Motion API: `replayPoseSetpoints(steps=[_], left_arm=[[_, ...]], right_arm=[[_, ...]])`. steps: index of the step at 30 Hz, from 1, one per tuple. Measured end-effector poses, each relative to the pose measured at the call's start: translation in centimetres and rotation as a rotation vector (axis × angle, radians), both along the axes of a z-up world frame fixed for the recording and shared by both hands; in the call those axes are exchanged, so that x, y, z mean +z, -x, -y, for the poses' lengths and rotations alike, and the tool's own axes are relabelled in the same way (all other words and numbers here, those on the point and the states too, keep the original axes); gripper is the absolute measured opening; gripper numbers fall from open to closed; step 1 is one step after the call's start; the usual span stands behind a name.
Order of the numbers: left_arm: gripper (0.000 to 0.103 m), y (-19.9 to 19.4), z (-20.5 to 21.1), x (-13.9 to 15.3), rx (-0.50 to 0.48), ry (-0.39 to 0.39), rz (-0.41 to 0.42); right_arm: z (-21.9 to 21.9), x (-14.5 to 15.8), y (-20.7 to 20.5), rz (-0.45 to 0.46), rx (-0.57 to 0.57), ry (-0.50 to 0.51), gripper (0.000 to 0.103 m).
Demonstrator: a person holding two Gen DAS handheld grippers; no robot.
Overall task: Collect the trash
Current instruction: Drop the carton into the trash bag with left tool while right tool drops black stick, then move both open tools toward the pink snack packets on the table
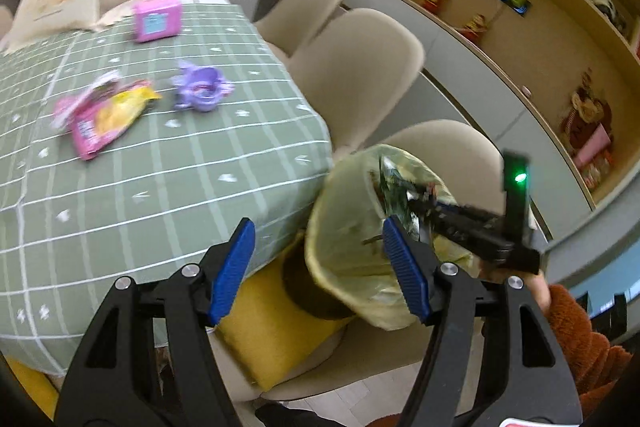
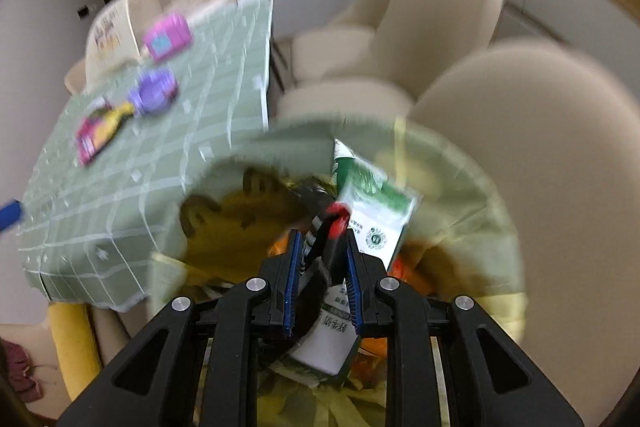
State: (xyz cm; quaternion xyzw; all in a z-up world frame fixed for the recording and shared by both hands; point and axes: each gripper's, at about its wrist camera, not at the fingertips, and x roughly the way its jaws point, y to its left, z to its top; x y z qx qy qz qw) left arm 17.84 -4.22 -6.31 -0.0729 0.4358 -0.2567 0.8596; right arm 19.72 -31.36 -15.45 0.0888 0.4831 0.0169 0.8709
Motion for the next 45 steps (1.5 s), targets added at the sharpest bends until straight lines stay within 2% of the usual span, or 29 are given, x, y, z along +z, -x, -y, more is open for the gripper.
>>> replayPoseSetpoints(steps=[2,6,8,9,10,11,16,22,27,35,41,45], left_arm=[[0.063,0.0,-1.6,0.1,0.036,-0.003,0.003],[0.063,-0.1,-4.1,-0.5,0.093,-0.007,-0.013],[0.063,-0.2,-5.1,-0.9,0.114,-0.005,-0.024],[0.063,-0.2,-5.6,-1.1,0.123,-0.003,-0.028],[0.063,-0.3,-5.9,-1.2,0.131,-0.002,-0.032],[0.063,-0.4,-6.4,-1.4,0.138,-0.001,-0.036],[0.063,-1.2,-8.6,-2.0,0.182,0.005,-0.057],[0.063,-2.7,-10.9,-2.3,0.236,-0.003,-0.061],[0.063,-4.9,-13.8,-3.2,0.309,-0.011,-0.075],[0.063,-8.5,-16.5,-3.7,0.288,-0.095,-0.039],[0.063,-13.0,-16.6,-3.8,0.233,-0.186,0.023],[0.063,-16.0,-16.2,-4.2,0.204,-0.221,0.034]], right_arm=[[-0.5,-1.1,-0.5,-0.03,0.016,-0.011,0.021],[-1.3,-1.1,-0.6,-0.016,0.022,0.008,0.022],[-1.4,-1.0,-0.5,-0.017,0.032,0.001,0.027],[-1.3,-0.8,-0.4,-0.015,0.037,-0.001,0.039],[-1.3,-0.4,-0.1,-0.005,0.042,-0.005,0.057],[-1.4,-0.2,0.1,0.004,0.047,-0.005,0.063],[-1.8,2.1,1.4,0.042,0.053,0.044,0.064],[-2.6,5.5,2.3,0.112,0.039,0.05,0.064],[-4.8,7.4,2.1,0.156,0.07,-0.01,0.064],[-10.1,7.2,-0.1,0.169,0.153,-0.08,0.064],[-14.5,6.6,-2.4,0.158,0.168,-0.04,0.064],[-16.8,6.0,-3.9,0.141,0.166,-0.011,0.064]])
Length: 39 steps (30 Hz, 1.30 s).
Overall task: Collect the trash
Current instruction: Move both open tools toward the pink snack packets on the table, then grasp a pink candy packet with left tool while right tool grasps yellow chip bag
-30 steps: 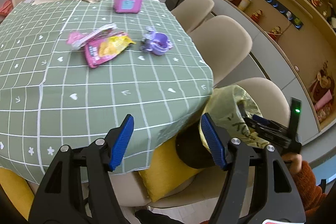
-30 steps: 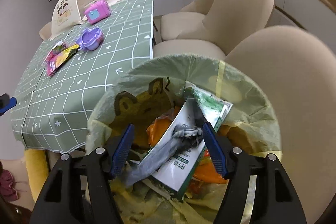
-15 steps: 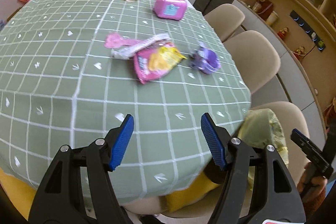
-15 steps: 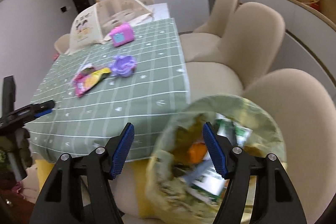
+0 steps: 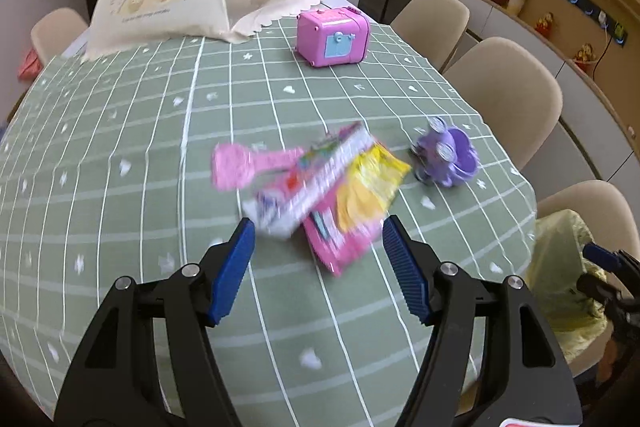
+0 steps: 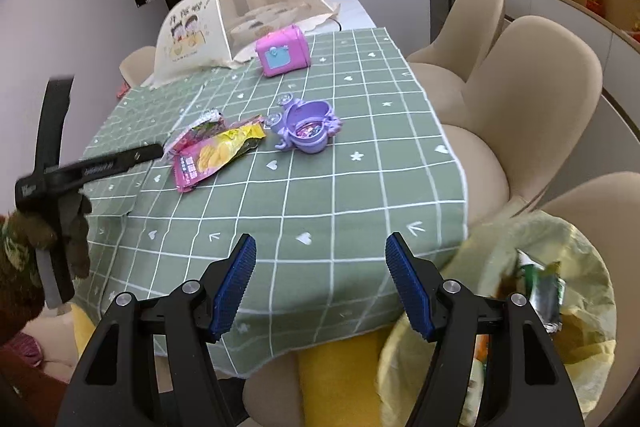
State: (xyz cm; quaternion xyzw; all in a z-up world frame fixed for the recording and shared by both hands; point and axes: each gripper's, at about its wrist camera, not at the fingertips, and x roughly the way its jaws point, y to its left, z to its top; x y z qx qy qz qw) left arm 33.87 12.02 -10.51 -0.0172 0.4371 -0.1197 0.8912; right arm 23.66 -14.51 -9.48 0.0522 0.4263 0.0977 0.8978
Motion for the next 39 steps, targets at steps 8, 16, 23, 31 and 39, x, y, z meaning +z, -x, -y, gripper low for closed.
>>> replayPoseSetpoints(steps=[8,16,23,31,39], left_arm=[[0.062,-5.3,1.6,-1.8,-0.07,-0.04,-0.035],[0.01,-6.1,-0.3,-2.2,-0.042,0.053,-0.092],[0.009,-1.2,-6.4,-0.2,0.098,0.171,-0.112],[0.009,3.3,-10.1,-0.9,0.186,0.192,-0.144],[0.009,4.8,-12.5,-1.6,0.235,0.225,-0.16]], right_arm=[[-3.7,-1.6,-1.8,-0.044,0.022,0.095,0.064],[-5.1,-3.7,-3.9,-0.169,0.108,-0.04,0.064],[-8.0,-4.1,-6.4,-0.167,0.178,-0.12,0.064],[-12.3,-4.3,-11.1,-0.132,0.152,-0.11,0.064],[-14.3,-5.9,-15.6,-0.164,0.063,-0.086,0.064]])
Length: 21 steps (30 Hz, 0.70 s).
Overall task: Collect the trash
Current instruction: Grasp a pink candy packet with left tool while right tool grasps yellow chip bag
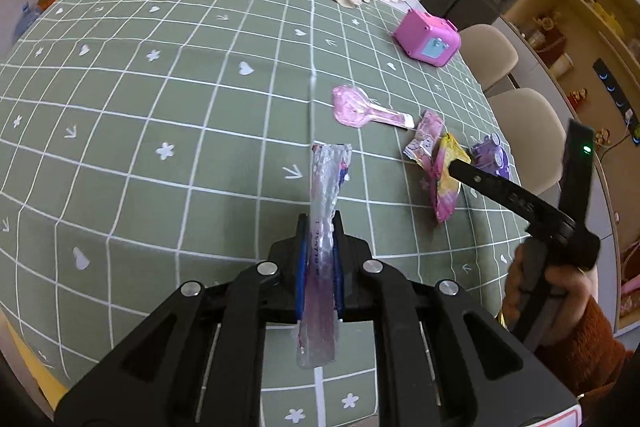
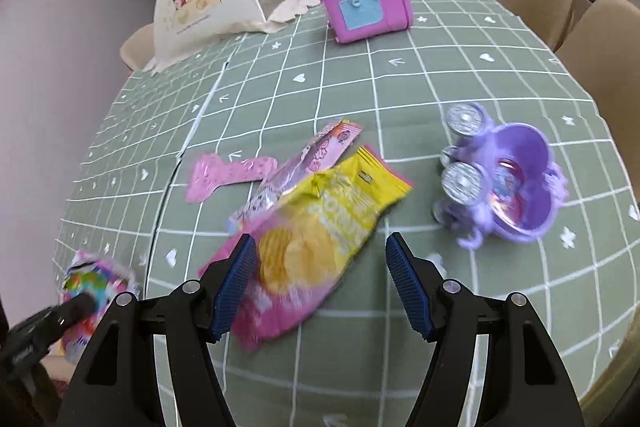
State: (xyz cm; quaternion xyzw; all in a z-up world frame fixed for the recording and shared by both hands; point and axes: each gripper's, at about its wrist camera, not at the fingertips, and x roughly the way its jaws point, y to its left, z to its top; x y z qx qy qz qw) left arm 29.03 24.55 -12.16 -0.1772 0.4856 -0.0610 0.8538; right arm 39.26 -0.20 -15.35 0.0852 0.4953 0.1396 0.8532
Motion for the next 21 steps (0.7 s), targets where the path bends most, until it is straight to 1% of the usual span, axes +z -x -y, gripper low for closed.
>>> replayPoseSetpoints(steps=[3,7,13,15,18,21], left_arm=[[0.009,0.2,-0.5,-0.1,0.009,0.003,0.0],[0.009,0.2,-0.9,-0.2,0.013,0.001,-0.005],[0.016,0.0,-1.0,-0.4,0.016,0.01,-0.014],[0.017,-0.1,-1.0,-0.5,0.012,0.012,-0.014],[0.018,-0.3,-0.9,-0.6,0.004,0.015,-0.018],[0.018,-0.3,-0.9,-0.7,-0.003,0.016,-0.022]], right_arm=[[-1.2,-0.6,-0.9,-0.003,0.035,0.049,0.064],[-2.7,-0.8,-0.6,0.026,0.09,0.147,0.064],[-2.2,-0.9,0.9,0.018,0.149,0.191,0.064],[-2.0,-0.8,1.5,0.011,0.163,0.192,0.064],[-1.1,-0.8,1.9,0.007,0.167,0.146,0.065],[-0.4,-0.6,1.9,-0.018,0.162,0.095,0.064]])
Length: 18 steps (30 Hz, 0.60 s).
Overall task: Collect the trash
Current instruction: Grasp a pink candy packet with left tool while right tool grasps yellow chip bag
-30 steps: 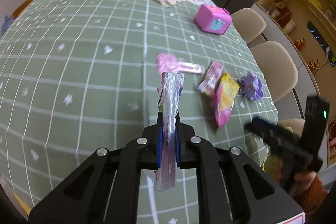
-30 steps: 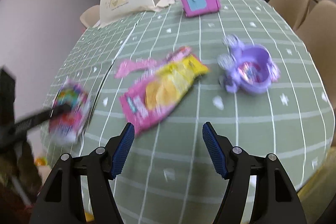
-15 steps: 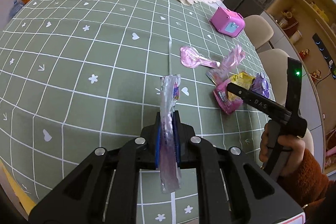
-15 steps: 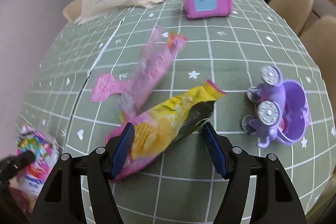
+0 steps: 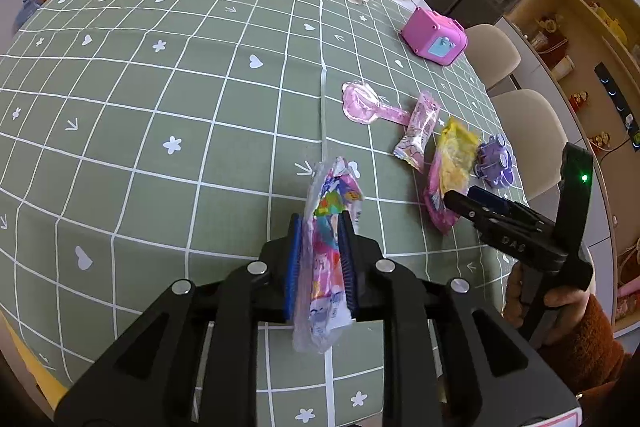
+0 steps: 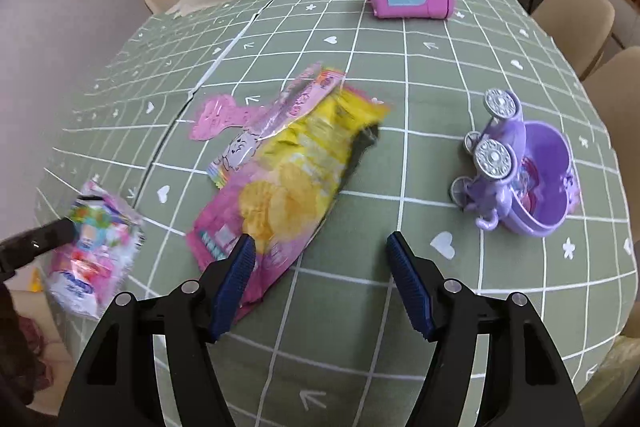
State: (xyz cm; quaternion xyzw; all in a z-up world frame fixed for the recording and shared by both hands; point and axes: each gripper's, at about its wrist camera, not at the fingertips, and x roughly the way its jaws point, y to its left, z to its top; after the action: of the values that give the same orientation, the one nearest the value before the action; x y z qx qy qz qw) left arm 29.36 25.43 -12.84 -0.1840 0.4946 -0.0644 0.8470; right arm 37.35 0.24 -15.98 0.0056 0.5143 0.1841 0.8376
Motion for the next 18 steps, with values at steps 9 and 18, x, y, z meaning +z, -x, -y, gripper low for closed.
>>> replayPoseSetpoints(steps=[9,18], left_arm=[[0.022,0.1,-0.4,0.0,0.007,0.003,0.003],[0.033,0.7,-0.9,-0.2,0.016,-0.032,-0.005]], right_arm=[[-0.5,0.8,-2.0,0.045,-0.134,-0.065,0.064],[-3.1,0.4,-3.0,0.025,-0.008,-0.004,0.009]])
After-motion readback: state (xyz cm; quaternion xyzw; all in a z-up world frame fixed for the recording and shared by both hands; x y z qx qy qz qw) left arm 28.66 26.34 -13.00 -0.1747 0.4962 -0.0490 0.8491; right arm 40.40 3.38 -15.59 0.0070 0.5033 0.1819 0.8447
